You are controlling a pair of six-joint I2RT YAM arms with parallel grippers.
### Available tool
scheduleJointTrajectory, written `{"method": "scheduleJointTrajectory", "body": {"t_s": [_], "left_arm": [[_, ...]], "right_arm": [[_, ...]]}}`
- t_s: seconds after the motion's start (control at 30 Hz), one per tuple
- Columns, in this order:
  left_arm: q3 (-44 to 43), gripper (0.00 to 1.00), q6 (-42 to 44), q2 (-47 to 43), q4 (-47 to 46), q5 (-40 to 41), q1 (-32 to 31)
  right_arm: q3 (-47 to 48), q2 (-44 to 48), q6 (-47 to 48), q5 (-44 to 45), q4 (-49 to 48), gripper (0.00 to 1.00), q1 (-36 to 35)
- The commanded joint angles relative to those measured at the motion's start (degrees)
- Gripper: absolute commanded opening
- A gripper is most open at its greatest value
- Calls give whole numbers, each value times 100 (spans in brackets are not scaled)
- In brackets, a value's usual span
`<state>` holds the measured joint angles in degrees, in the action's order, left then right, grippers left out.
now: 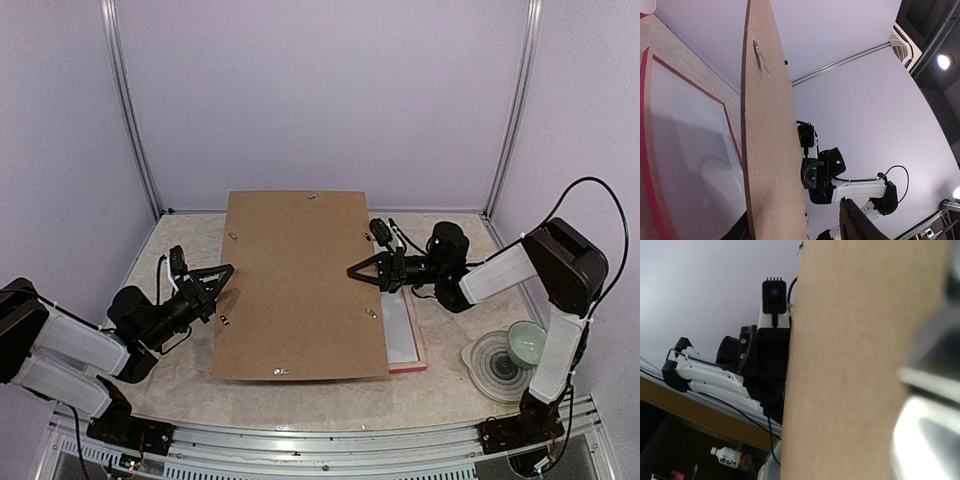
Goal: Put the photo into the frame
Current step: Pass from the left arm to the right, then place the backboard on the frame body.
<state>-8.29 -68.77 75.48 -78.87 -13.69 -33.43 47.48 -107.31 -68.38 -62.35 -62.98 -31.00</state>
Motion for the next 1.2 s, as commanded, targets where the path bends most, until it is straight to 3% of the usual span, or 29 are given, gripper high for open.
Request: {"method": "scheduleJointTrajectory", "body": {"t_s": [0.0, 0.2, 0.43, 1.17], "left_arm": [[-14, 55, 101, -242, -425, 27, 89], [-22, 71, 86, -280, -279, 57, 117], [-14, 81, 65, -297, -106, 119, 142], [65, 86, 39, -341, 249, 273, 170]], "right_arm": [[92, 213, 318, -136, 673, 0, 80], [129, 329, 495, -159, 1095, 0, 189], [65, 395, 568, -223, 1331, 0, 358], [-280, 450, 353, -480, 1126, 0, 1008]]}}
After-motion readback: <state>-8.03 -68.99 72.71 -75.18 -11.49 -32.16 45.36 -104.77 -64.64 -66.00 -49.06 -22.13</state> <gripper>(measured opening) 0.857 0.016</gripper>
